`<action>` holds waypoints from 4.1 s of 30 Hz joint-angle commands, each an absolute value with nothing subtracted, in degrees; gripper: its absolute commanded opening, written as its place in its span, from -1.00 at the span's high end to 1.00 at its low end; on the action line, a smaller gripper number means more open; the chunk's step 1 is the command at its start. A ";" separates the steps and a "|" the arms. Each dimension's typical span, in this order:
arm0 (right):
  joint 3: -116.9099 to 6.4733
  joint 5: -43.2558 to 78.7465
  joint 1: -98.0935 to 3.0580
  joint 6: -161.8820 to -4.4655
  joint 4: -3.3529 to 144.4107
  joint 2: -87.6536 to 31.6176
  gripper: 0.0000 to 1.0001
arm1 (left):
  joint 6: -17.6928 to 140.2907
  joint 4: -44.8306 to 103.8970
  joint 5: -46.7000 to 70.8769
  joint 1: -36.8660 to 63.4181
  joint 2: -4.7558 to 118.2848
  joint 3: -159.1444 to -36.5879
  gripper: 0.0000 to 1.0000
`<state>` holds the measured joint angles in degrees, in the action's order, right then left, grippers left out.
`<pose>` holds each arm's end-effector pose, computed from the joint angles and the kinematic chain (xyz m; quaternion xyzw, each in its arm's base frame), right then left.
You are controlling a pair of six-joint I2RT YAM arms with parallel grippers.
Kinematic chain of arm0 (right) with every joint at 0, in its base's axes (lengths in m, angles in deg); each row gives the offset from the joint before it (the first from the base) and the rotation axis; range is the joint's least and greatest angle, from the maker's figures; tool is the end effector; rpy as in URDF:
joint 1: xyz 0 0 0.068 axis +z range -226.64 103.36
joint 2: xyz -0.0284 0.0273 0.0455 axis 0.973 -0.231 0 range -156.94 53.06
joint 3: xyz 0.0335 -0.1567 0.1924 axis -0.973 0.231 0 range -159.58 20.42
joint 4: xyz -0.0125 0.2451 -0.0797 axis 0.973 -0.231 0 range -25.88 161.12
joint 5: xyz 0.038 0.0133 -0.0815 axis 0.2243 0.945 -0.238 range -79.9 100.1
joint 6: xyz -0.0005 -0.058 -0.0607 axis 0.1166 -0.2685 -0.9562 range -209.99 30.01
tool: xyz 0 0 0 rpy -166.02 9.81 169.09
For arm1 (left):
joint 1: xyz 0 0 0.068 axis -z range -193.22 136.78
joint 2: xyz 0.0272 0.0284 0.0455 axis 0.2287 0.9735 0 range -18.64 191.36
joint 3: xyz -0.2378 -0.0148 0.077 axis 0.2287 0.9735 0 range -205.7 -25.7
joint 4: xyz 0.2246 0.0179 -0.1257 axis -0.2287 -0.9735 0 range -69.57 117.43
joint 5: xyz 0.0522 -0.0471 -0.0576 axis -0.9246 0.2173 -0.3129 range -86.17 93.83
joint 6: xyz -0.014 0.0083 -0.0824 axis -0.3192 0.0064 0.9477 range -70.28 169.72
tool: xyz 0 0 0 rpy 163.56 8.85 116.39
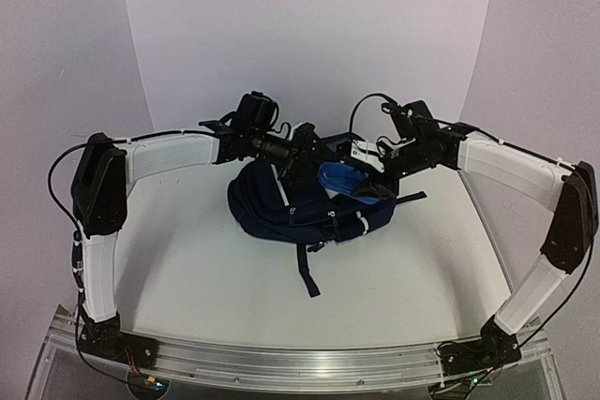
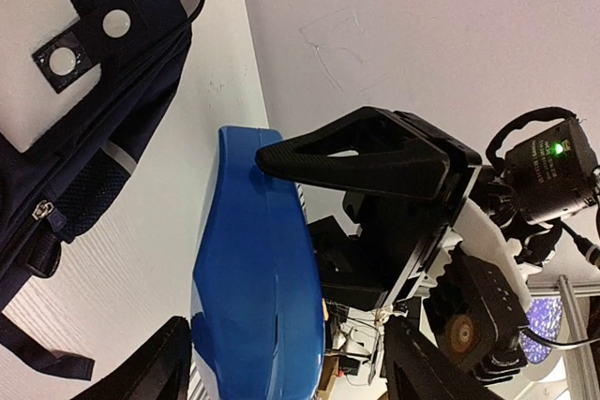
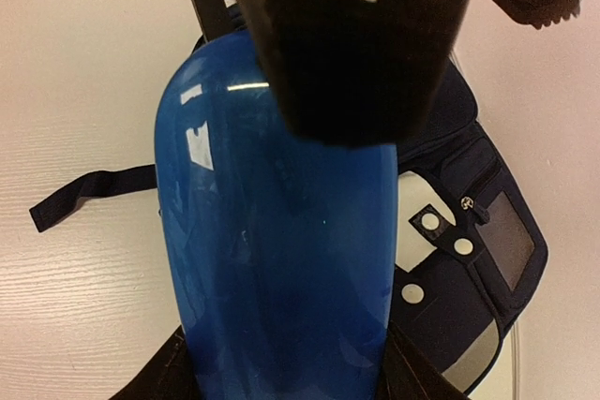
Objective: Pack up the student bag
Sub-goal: Pick up the personal item from the center of the board, then adjust the student bag at the center of the board, then place the personal item in the student bag.
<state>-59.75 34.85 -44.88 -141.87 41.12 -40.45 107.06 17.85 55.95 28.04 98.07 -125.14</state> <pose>0.3118 0.2293 0.2598 -0.6614 0.6118 0.1262 0.4152 0.3246 -0.3621 0.2604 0.1208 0.7900 -0.6007 0.0230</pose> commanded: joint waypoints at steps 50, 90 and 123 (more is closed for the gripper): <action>-46.84 30.58 -44.57 -151.14 53.58 -50.57 -0.27 | 107.29 13.84 43.54 16.60 82.28 -111.00 0.28; -89.89 37.79 -46.57 -131.44 29.57 -53.16 1.00 | 100.99 3.50 36.46 11.57 75.86 -125.12 0.29; -97.31 47.87 -54.06 -129.35 17.63 -58.15 0.85 | 107.14 -4.09 34.42 22.05 84.33 -131.89 0.60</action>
<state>-97.15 46.49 -54.01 -130.42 25.06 -58.16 107.27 4.21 40.17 22.44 82.55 -127.63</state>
